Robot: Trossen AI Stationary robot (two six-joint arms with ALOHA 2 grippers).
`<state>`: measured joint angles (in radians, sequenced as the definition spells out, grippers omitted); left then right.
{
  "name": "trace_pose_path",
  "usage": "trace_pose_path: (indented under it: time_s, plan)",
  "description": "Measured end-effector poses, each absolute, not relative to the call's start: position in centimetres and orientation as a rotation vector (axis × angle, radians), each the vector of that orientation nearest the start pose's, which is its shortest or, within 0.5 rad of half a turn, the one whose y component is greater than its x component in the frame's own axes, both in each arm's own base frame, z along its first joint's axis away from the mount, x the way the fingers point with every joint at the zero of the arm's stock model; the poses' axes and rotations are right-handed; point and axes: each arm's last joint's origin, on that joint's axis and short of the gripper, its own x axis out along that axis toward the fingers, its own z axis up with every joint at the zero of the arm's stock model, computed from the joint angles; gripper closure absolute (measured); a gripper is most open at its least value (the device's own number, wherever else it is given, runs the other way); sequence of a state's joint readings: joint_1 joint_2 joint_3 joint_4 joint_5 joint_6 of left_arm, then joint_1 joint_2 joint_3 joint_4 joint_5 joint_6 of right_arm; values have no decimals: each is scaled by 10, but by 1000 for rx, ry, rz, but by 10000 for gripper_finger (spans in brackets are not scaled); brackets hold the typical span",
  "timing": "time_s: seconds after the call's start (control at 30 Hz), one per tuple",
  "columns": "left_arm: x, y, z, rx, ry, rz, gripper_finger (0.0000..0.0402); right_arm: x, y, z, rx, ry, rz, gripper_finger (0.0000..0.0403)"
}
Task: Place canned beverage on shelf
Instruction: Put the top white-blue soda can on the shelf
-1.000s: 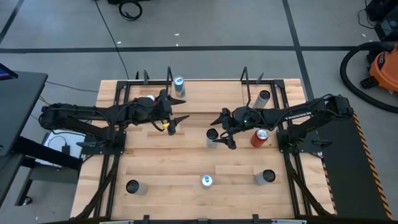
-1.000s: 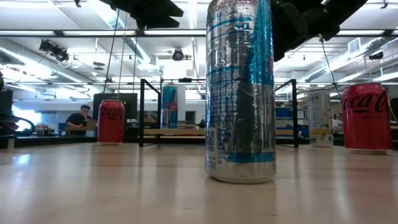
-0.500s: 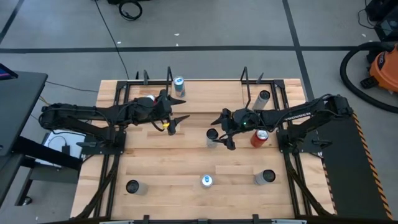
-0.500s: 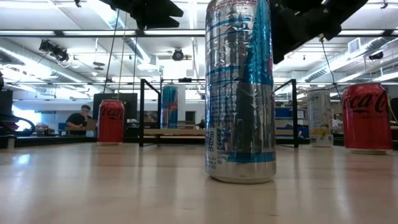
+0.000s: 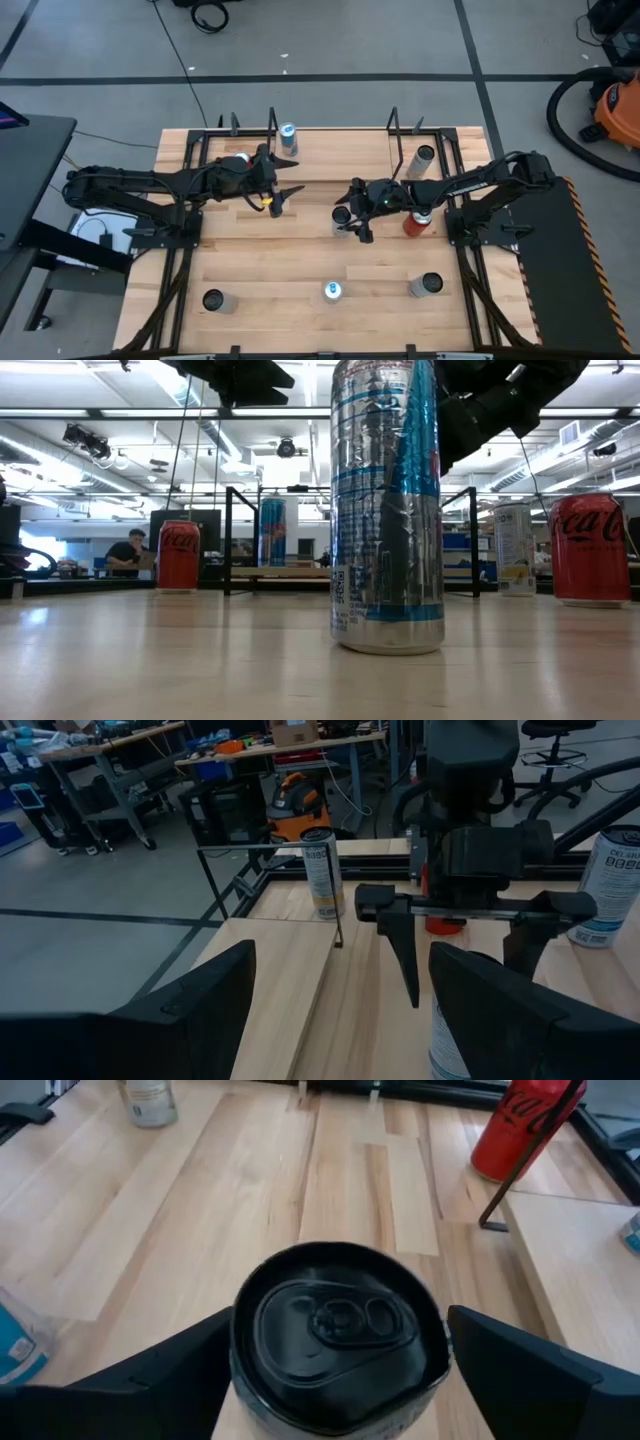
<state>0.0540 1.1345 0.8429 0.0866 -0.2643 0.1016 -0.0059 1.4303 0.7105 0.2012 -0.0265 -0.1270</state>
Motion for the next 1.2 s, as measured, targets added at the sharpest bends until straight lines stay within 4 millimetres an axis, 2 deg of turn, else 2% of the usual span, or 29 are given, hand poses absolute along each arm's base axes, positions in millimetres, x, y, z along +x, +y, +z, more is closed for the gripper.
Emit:
trace_pose_path:
  time_s: [0.27, 0.4, 0.57, 0.7, 0.97, 1.2]
  plan:
    - [253, 21, 310, 122, 224, 306, 102, 291, -1, 201, -113, 529, 51, 137]
    - [253, 21, 310, 122, 225, 306, 102, 297, -5, 213, -134, 527, -7, 138]
    - [254, 21, 309, 120, 230, 306, 102, 307, -20, 237, -132, 515, -83, 138]
    - [256, 21, 307, 150, 246, 302, 102, 312, -40, 257, -163, 472, -136, 138]
    - [257, 30, 309, 184, 224, 333, 102, 316, -97, 293, -184, 387, -255, 138]
    - [254, 51, 308, 150, 232, 420, 102, 337, -146, 303, -157, 445, -287, 138]
